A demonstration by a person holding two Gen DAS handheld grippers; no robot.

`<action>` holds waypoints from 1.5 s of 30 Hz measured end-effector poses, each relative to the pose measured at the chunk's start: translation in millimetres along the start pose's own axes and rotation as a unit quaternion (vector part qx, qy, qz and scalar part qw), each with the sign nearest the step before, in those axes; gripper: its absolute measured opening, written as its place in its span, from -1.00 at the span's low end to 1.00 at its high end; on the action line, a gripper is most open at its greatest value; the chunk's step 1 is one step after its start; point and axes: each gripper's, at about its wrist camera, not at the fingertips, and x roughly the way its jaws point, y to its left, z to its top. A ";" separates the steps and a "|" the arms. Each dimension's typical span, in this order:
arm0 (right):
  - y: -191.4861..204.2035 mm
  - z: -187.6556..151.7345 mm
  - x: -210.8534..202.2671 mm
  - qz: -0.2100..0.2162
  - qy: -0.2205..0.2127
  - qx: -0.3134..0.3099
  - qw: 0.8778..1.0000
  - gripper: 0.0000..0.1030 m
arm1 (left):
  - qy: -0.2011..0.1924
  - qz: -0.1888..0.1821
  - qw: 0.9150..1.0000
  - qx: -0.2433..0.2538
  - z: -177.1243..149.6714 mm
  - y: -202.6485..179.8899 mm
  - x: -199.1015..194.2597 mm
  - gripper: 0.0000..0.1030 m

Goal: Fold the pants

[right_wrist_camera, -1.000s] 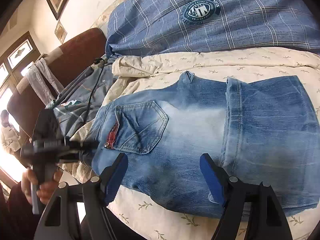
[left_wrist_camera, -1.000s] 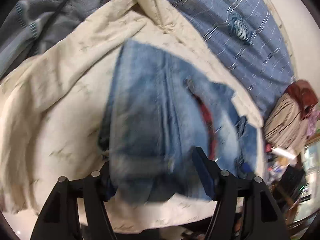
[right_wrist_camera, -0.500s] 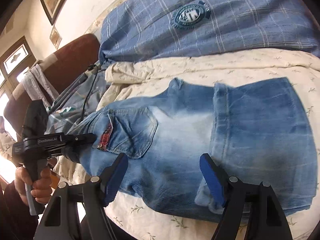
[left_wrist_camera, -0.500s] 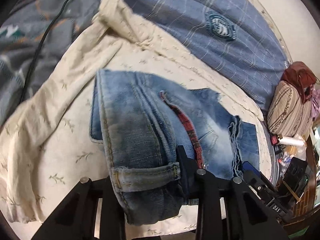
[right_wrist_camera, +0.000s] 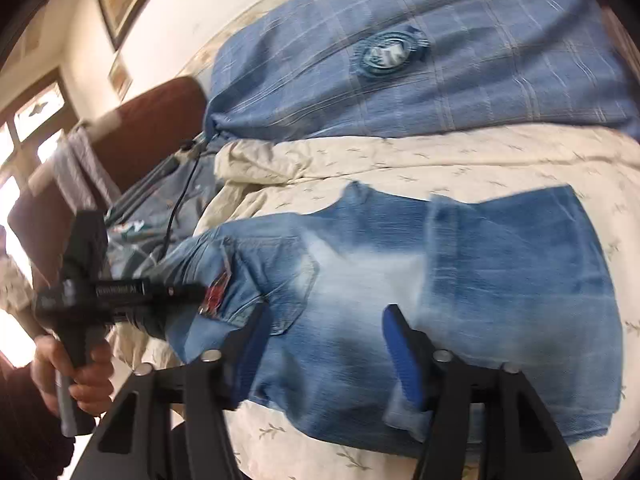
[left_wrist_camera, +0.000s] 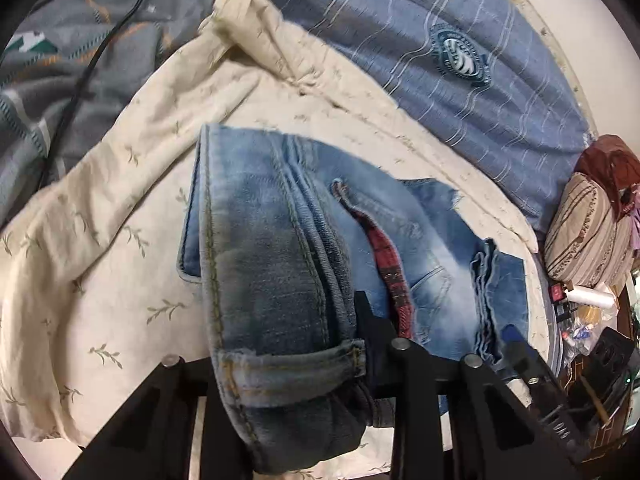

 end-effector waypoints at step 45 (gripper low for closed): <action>-184.5 -5.0 -143.8 -0.121 -0.149 0.228 0.954 -0.57 | -0.013 0.051 0.919 0.390 -61.7 -300.3 68.9 -0.52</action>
